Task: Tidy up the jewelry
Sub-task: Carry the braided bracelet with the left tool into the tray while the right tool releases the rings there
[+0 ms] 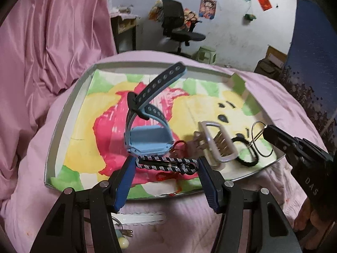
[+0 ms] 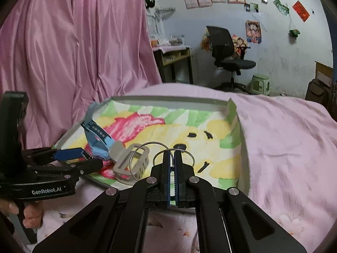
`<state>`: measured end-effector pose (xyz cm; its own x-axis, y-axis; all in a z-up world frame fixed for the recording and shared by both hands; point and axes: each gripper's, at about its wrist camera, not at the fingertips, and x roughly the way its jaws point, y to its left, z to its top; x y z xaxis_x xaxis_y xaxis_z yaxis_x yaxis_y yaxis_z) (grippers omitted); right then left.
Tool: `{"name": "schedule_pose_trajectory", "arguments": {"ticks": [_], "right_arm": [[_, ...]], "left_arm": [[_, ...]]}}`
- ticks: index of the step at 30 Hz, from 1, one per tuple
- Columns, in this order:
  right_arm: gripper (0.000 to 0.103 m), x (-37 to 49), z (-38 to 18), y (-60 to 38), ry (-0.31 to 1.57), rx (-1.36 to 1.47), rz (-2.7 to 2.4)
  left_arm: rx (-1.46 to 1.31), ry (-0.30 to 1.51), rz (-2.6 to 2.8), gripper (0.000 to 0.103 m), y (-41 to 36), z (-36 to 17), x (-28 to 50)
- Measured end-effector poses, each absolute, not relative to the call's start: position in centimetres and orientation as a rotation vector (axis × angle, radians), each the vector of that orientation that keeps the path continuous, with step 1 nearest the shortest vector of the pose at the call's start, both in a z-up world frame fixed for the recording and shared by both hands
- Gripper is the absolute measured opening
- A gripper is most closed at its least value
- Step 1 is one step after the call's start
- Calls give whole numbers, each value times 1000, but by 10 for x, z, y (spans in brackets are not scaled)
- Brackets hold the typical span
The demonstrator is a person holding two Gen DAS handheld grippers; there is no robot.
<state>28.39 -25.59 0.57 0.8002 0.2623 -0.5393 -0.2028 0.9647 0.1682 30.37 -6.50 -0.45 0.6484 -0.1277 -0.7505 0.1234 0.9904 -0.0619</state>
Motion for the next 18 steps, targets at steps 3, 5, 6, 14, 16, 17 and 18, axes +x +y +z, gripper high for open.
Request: {"name": "schedule_pose_trajectory", "arguments": {"ticks": [3, 5, 6, 14, 16, 17, 18], "right_arm": [[3, 287, -5, -254, 634, 99, 246], [3, 288, -10, -254, 658, 102, 246], [3, 289, -12, -253, 675, 106, 248], [16, 289, -18, -256, 722, 106, 243], [34, 285, -15, -259, 709, 113, 235], [35, 282, -13, -260, 696, 118, 231], [35, 279, -10, -262, 684, 120, 227]], "left_arm": [[12, 861, -142, 57, -68, -6, 304], [14, 864, -143, 58, -67, -6, 304], [12, 865, -146, 58, -67, -6, 304], [-20, 826, -168, 75, -62, 1, 293], [-35, 808, -175, 75, -59, 3, 288], [-43, 799, -176, 75, -58, 5, 285], [-53, 786, -178, 76, -56, 6, 281]]}}
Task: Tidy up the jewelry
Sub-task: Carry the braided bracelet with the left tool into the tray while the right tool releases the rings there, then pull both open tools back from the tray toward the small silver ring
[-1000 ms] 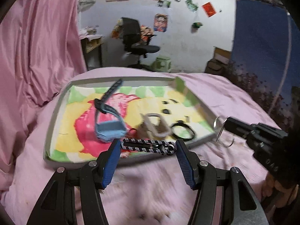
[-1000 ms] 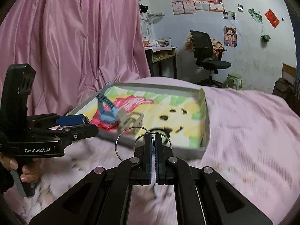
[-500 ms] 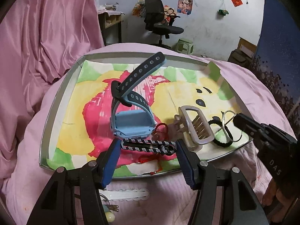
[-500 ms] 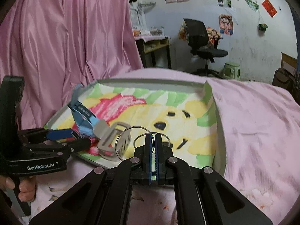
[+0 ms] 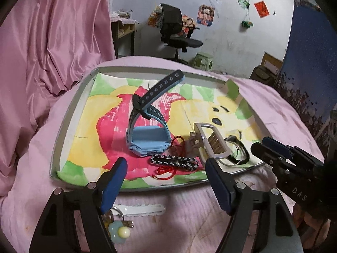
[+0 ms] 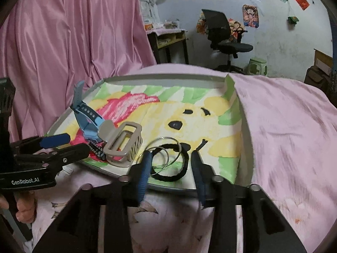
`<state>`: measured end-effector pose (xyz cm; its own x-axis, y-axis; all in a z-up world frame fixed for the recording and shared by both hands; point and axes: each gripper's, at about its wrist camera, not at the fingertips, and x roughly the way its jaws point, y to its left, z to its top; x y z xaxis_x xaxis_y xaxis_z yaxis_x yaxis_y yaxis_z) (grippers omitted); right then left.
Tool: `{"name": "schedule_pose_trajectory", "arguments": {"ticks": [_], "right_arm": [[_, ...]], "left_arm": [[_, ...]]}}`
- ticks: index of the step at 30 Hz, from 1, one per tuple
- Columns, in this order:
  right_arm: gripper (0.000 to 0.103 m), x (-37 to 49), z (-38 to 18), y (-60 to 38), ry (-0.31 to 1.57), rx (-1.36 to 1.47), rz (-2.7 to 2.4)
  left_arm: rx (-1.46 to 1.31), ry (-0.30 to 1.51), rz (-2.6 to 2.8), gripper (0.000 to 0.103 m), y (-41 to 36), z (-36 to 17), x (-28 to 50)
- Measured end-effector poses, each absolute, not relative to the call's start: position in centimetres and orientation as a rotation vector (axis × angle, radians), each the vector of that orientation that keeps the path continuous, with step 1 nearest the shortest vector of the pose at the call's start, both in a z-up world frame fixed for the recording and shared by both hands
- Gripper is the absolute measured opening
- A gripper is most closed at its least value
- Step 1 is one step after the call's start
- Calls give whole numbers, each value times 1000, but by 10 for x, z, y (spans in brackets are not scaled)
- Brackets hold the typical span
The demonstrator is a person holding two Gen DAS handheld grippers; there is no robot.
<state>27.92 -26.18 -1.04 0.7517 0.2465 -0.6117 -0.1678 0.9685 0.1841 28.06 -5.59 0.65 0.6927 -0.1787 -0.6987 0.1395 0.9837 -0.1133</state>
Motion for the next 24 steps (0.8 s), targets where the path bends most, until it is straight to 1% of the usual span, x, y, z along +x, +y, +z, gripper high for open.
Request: {"name": "schedule_pose_trajectory", "arguments": {"ticks": [4, 8, 9, 11, 15, 17, 19, 21, 22, 24], "right_arm": [[36, 266, -2, -267, 646, 120, 211], [54, 246, 9, -271, 586, 124, 192], [56, 238, 13, -273, 563, 133, 186], [64, 228, 18, -276, 533, 145, 178], [75, 205, 28, -280, 467, 158, 164], [89, 195, 31, -279, 443, 160, 160], [94, 185, 35, -278, 418, 162, 162], [97, 175, 39, -275, 393, 154, 160], [101, 171, 40, -273, 385, 152, 160], [102, 162, 43, -270, 366, 151, 164]], "left_arm": [[-78, 728, -186, 81, -50, 14, 266], [-109, 667, -189, 91, -42, 22, 249], [-116, 654, -190, 93, -40, 24, 245], [-133, 629, -197, 95, -35, 26, 236], [-149, 586, -199, 101, -28, 30, 220], [-156, 564, -196, 103, -24, 32, 211], [-165, 538, -194, 103, -20, 33, 202], [-170, 509, -190, 103, -16, 35, 191], [-170, 500, -187, 103, -15, 35, 188], [-168, 475, -174, 103, -11, 35, 179]]}}
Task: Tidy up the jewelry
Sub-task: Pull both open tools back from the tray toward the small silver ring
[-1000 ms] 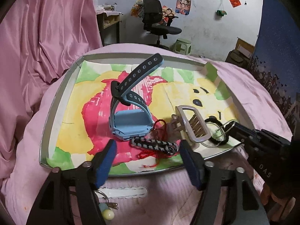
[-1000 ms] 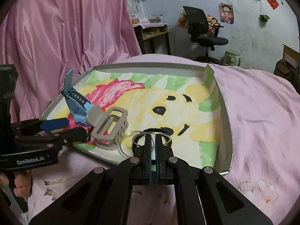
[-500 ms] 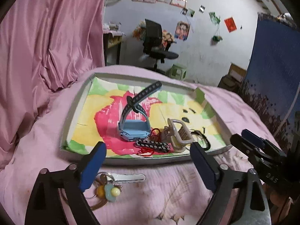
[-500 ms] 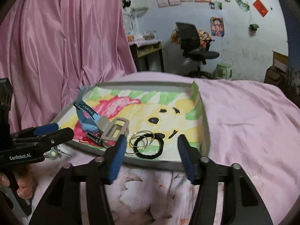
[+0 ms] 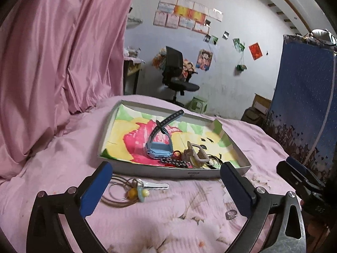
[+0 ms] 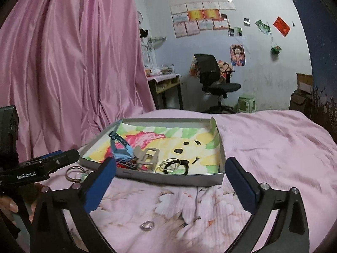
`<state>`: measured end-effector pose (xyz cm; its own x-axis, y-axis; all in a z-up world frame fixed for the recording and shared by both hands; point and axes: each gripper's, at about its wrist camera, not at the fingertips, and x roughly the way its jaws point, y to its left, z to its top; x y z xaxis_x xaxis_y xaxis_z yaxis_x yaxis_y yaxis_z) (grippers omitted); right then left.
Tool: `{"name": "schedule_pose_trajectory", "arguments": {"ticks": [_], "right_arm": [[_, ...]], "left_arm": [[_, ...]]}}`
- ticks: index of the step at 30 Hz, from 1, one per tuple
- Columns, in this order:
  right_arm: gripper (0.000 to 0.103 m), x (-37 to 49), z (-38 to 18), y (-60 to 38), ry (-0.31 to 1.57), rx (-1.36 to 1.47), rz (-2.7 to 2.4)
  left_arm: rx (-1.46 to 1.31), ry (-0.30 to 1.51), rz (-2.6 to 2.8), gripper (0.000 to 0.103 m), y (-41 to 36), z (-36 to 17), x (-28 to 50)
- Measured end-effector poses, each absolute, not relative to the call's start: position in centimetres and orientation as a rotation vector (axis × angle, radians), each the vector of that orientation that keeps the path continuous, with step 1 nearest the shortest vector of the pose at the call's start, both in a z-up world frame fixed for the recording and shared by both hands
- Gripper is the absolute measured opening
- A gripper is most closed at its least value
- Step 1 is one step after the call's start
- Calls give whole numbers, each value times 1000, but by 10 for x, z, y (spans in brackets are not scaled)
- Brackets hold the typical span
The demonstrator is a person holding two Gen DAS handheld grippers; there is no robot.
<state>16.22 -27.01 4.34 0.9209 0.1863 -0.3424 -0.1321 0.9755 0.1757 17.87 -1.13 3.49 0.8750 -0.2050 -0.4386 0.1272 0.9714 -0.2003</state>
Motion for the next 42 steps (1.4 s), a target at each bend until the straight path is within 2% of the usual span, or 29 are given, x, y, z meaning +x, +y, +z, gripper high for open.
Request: {"name": "schedule_pose_trajectory", "arguments": {"ticks": [8, 23, 42], "right_arm": [[102, 137, 45, -259, 337, 137, 166], [102, 114, 40, -243, 312, 105, 147], [102, 130, 11, -237, 453, 77, 189]], "left_arm": [[-156, 392, -131, 103, -1, 36, 149], [-68, 346, -105, 103, 11, 27, 116], [31, 503, -120, 103, 13, 8, 146]]}}
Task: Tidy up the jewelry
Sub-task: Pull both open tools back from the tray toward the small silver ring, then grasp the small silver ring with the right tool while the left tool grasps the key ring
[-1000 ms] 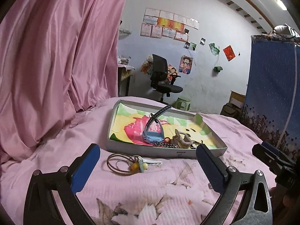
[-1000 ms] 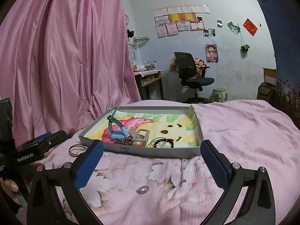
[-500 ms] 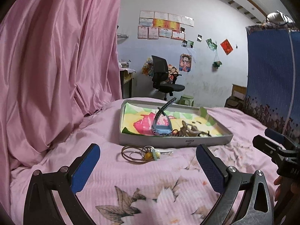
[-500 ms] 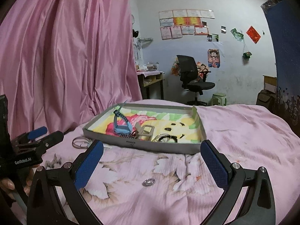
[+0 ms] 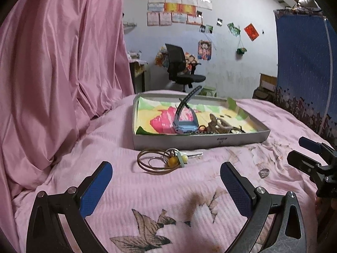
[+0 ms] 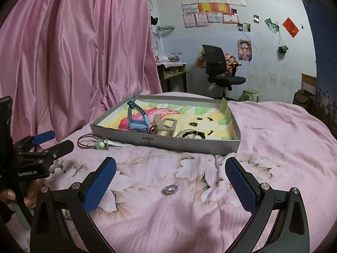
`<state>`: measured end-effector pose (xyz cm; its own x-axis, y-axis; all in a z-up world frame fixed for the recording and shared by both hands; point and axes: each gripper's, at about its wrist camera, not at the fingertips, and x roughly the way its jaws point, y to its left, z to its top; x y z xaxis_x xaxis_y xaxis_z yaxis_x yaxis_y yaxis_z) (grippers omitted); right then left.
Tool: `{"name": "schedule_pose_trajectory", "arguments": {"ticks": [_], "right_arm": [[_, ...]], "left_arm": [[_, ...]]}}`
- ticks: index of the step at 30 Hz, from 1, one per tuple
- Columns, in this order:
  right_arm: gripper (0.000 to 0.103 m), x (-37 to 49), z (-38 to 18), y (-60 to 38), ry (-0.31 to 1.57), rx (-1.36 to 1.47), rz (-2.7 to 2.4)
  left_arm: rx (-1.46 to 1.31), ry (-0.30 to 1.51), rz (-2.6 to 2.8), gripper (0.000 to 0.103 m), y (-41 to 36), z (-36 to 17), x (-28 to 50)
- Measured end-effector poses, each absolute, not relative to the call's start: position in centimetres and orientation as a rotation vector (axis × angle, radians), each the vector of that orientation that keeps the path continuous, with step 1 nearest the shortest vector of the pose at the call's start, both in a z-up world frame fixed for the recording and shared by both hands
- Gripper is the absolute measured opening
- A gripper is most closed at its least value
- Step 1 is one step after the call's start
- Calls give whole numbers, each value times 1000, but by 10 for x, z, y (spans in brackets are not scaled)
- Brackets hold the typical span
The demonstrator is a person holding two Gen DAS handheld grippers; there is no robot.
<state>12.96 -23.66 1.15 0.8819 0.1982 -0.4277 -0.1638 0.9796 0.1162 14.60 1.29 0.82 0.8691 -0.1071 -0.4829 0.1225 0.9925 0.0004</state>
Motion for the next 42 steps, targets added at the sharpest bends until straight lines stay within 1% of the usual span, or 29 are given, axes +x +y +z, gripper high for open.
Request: {"name": "schedule_pose_trajectory", "arguments": {"ticks": [7, 9, 11, 12, 13, 14, 16, 18, 19, 21, 25, 27, 30, 34, 37, 39, 42], "right_arm": [[101, 143, 0, -233, 532, 81, 207], [94, 148, -4, -234, 556, 95, 227], [74, 151, -8, -235, 576, 106, 235], [70, 154, -11, -236, 592, 113, 238], [64, 155, -13, -236, 601, 116, 240], [59, 158, -16, -235, 614, 118, 240], [55, 161, -20, -233, 638, 116, 240], [51, 164, -25, -230, 661, 109, 239], [47, 166, -26, -229, 670, 107, 240], [45, 170, -31, -227, 698, 105, 238], [45, 175, -38, -226, 740, 111, 240], [39, 177, -42, -224, 760, 116, 251], [33, 178, -45, -221, 772, 118, 269], [27, 178, -45, -217, 774, 114, 286], [24, 177, -46, -215, 775, 113, 300], [23, 177, -46, -215, 773, 114, 310], [19, 175, -45, -213, 771, 110, 327]], "left_arm": [[-5, 610, -157, 103, 19, 0, 169], [-12, 620, -172, 103, 20, 1, 175], [-4, 621, -180, 103, 18, 2, 180], [6, 620, -185, 102, 16, 2, 181], [13, 620, -189, 101, 14, 3, 183], [25, 621, -196, 98, 11, 3, 185], [45, 630, -208, 93, 6, 2, 190], [59, 643, -218, 84, 2, 0, 195], [67, 653, -224, 82, 0, -1, 197], [73, 676, -230, 74, -3, -5, 202], [74, 718, -234, 61, -4, -11, 210], [68, 744, -235, 53, -4, -15, 215], [61, 756, -223, 48, -4, -19, 219], [52, 758, -221, 44, -2, -22, 220], [47, 753, -221, 37, -1, -24, 219], [51, 746, -227, 29, -2, -24, 218], [65, 730, -222, 27, -4, -24, 214]]}}
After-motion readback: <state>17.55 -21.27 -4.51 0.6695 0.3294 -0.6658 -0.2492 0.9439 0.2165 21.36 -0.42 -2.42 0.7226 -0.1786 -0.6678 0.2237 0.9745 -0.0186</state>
